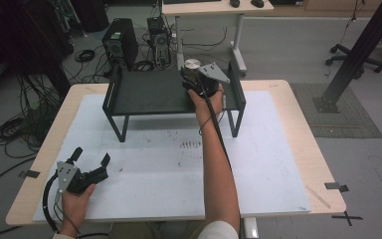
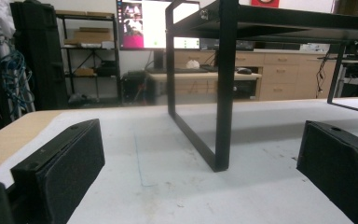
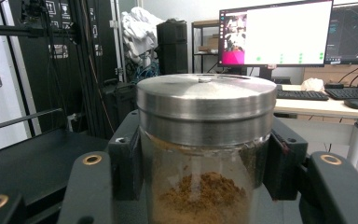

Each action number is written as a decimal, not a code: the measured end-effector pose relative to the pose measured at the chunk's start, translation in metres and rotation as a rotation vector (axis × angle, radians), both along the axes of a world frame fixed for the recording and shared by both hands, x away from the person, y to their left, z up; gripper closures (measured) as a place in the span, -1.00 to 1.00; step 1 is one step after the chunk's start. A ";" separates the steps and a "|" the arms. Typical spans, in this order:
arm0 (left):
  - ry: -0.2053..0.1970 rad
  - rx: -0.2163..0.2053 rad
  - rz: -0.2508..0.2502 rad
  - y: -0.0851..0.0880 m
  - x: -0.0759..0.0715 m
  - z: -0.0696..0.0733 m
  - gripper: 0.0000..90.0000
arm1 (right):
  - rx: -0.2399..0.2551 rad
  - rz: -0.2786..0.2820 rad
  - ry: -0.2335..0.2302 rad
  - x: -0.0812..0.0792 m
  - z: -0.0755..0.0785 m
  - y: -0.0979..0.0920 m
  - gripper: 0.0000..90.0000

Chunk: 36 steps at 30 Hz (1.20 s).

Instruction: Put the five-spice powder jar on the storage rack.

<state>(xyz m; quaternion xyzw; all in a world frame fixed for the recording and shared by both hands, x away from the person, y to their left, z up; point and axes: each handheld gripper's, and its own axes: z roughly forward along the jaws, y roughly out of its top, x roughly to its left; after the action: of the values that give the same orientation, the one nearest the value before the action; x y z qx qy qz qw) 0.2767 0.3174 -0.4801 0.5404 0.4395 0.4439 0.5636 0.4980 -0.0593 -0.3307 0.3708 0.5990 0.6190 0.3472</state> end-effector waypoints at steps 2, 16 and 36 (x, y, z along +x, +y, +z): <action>0.000 0.000 0.000 0.000 0.000 0.000 -0.98 | -0.001 0.000 -0.001 0.000 0.000 0.000 -0.05; 0.000 -0.001 0.000 0.000 0.000 0.000 -0.98 | -0.010 0.003 -0.002 0.000 0.000 0.001 -0.09; 0.001 -0.002 -0.002 0.000 0.000 0.000 -0.98 | 0.045 -0.044 -0.011 -0.011 0.019 -0.004 -0.90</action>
<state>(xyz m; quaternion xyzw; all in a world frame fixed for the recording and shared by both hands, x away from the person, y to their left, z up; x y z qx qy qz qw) 0.2768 0.3176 -0.4801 0.5403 0.4397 0.4429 0.5644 0.4871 -0.0632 -0.3119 0.3883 0.5747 0.6267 0.3553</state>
